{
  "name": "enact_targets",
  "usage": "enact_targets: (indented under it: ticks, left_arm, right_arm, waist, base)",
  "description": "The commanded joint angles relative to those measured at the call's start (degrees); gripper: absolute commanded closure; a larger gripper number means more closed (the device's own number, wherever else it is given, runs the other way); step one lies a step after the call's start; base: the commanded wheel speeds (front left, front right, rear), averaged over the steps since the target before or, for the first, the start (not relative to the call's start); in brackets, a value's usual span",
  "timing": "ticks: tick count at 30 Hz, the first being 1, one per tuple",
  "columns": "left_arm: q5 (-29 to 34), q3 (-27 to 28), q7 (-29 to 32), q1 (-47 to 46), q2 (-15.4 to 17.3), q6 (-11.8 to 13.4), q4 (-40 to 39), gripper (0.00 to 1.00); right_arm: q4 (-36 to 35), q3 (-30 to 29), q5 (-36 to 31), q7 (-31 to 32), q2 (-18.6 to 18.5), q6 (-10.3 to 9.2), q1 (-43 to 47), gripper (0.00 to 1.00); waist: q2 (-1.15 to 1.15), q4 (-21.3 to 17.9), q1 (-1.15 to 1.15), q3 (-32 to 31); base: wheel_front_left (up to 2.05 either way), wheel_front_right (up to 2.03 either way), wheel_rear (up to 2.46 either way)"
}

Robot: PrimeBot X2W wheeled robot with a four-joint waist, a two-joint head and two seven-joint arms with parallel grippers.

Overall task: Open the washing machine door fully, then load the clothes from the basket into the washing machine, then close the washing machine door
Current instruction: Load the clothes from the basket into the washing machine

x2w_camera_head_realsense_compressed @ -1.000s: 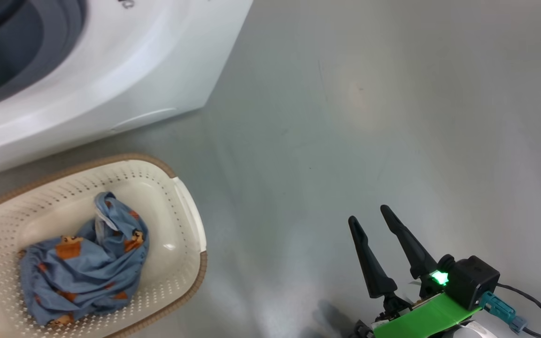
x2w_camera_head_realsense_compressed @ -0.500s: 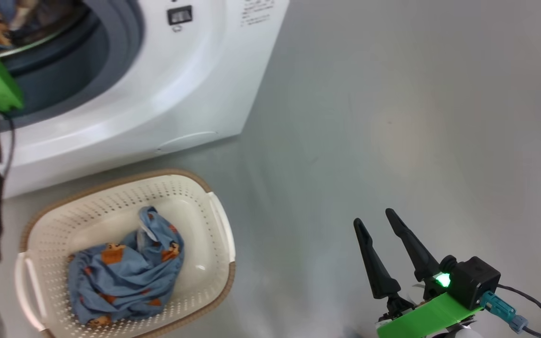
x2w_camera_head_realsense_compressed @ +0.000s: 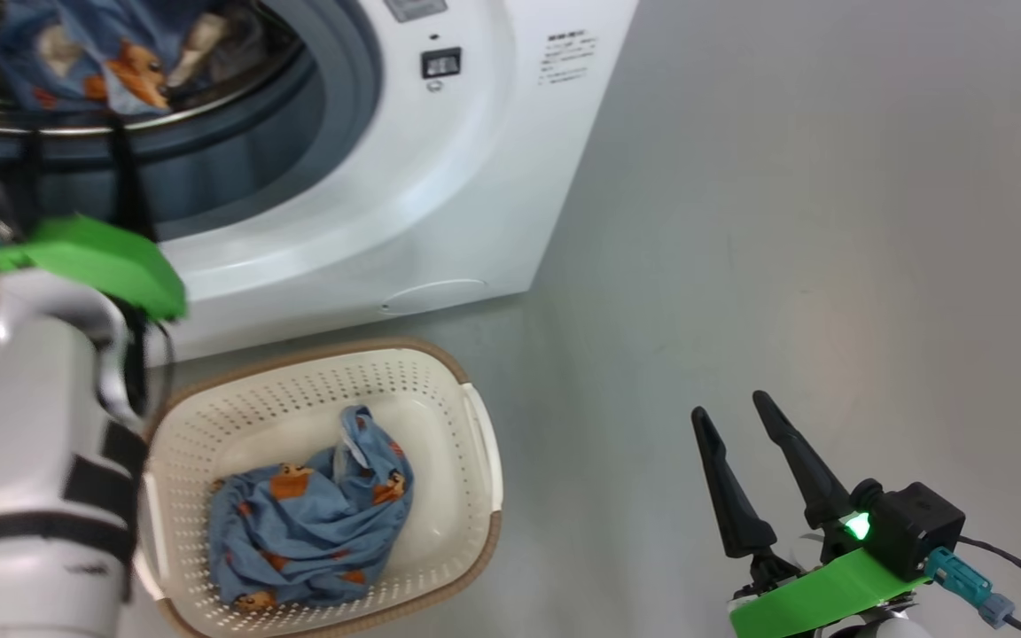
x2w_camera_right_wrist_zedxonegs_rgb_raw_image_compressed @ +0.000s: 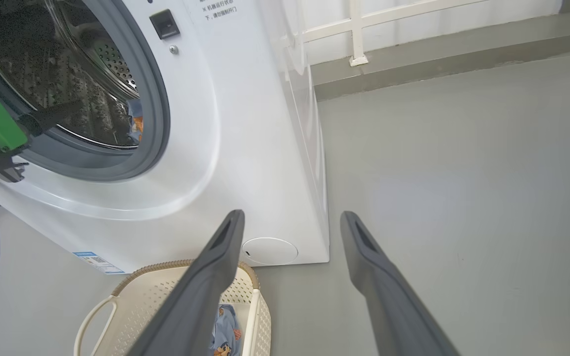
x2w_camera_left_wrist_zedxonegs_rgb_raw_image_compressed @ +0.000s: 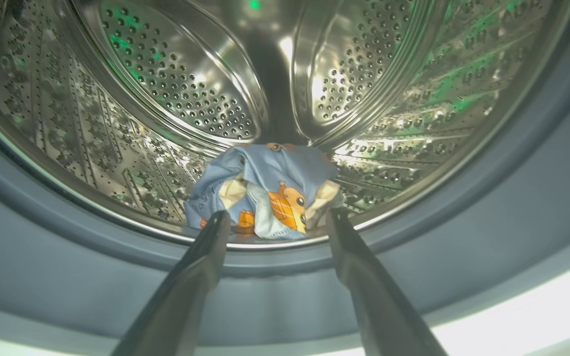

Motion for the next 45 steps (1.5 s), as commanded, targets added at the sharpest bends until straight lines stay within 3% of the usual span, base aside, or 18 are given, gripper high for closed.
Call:
enact_targets:
  ticks: [1, 7, 19, 31, 45]
  left_arm:
    - [-0.41, 1.25, -0.35, 2.50, 1.15, -0.39, -2.81, 0.00]
    - [-0.40, 0.86, -0.35, 10.25, -2.42, -1.90, -8.26, 0.00]
    - [-1.85, 0.36, -0.36, 25.35, -5.78, -2.73, -16.71, 0.00]
    - [-2.95, 0.23, -0.36, 44.12, -6.27, 2.16, -29.10, 0.00]
    - [-2.76, 1.34, -0.36, 57.79, -6.28, 4.08, -40.37, 0.00]
  right_arm:
    - [-1.05, 0.80, -0.39, -0.28, -0.39, 0.52, 0.05, 0.00]
    - [-1.03, -0.06, -0.52, -0.28, -0.39, 0.52, 0.33, 0.00]
    - [-0.66, -1.77, -1.31, -0.28, -0.39, 0.52, 1.60, 0.00]
    - [-0.57, -2.66, -3.25, -0.28, -0.82, 0.52, 5.52, 0.00]
    - [-0.80, -2.81, -2.65, -0.28, -2.36, 0.52, 6.90, 0.00]
  waist:
    - [0.00, 1.93, 0.00, -1.85]
    - [0.00, 4.37, 0.00, -3.97]
    - [0.00, 7.79, 0.00, -9.58]
    - [0.00, 9.38, 0.00, -18.18]
    - [0.00, 10.13, 0.00, -22.94]
  base:
    - [0.00, 0.00, 0.00]
    - [0.00, 0.00, 0.00]
    - [0.00, 0.00, 0.00]
    - [0.00, 0.00, 0.00]
    - [0.00, 0.00, 0.00]
